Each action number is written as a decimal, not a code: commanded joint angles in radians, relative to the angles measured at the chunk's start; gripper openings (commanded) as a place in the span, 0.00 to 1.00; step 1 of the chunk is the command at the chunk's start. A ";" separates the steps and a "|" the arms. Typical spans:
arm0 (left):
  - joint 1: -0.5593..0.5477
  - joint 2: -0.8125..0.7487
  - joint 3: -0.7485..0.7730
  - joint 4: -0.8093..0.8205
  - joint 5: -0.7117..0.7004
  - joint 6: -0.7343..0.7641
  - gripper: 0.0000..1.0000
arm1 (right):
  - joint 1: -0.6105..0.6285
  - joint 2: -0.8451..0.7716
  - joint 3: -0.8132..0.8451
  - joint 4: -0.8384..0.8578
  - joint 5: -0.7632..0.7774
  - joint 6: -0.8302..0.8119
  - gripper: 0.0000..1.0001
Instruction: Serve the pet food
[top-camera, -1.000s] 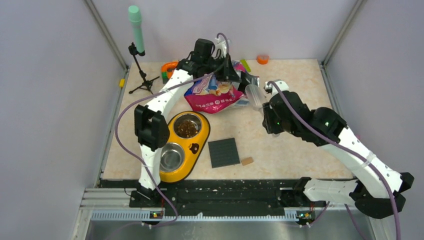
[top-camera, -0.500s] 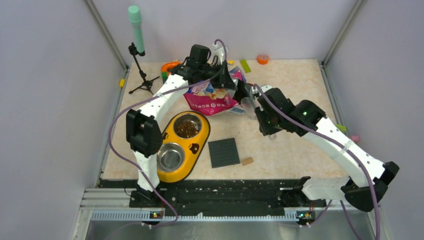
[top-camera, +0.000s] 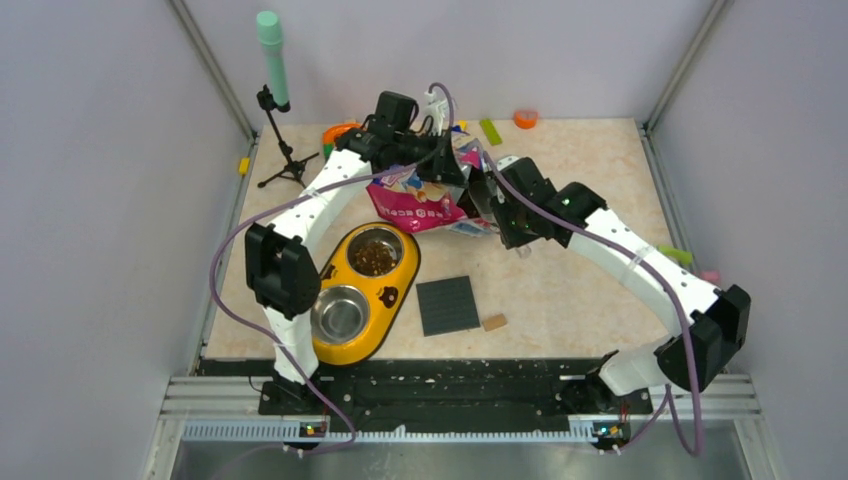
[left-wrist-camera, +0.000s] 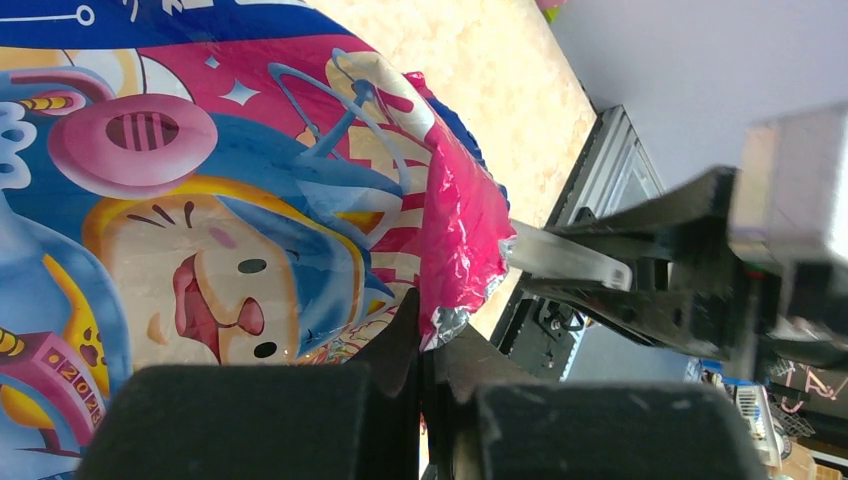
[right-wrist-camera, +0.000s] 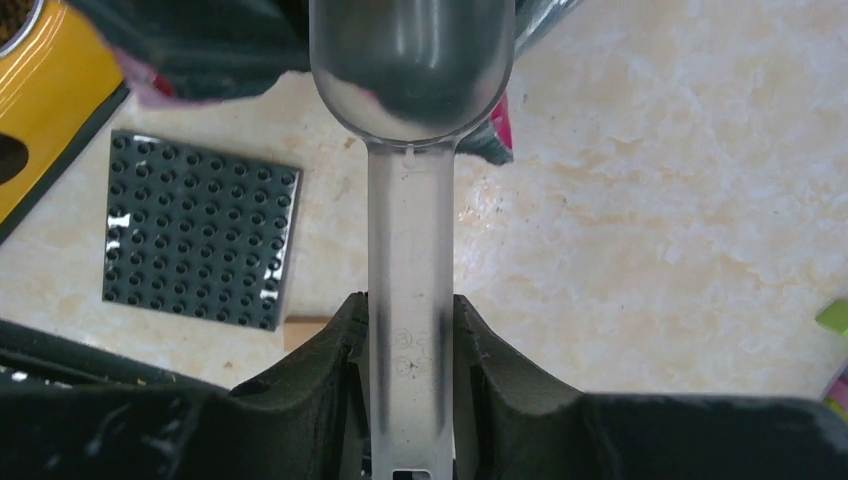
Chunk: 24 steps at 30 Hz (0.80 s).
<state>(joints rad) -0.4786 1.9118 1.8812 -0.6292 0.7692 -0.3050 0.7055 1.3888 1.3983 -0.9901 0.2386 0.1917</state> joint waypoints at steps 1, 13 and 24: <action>0.011 -0.077 0.009 0.012 0.057 0.021 0.00 | -0.059 0.042 -0.028 0.174 0.001 -0.010 0.00; 0.071 0.215 0.372 -0.013 0.087 0.026 0.00 | -0.157 0.196 -0.015 0.346 -0.119 -0.010 0.00; 0.111 0.122 0.224 -0.058 0.064 0.076 0.00 | -0.116 0.148 -0.112 0.346 -0.314 0.061 0.00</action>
<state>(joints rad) -0.3931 2.1109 2.1479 -0.6926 0.8673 -0.2749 0.5510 1.6001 1.3319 -0.6632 0.0299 0.1963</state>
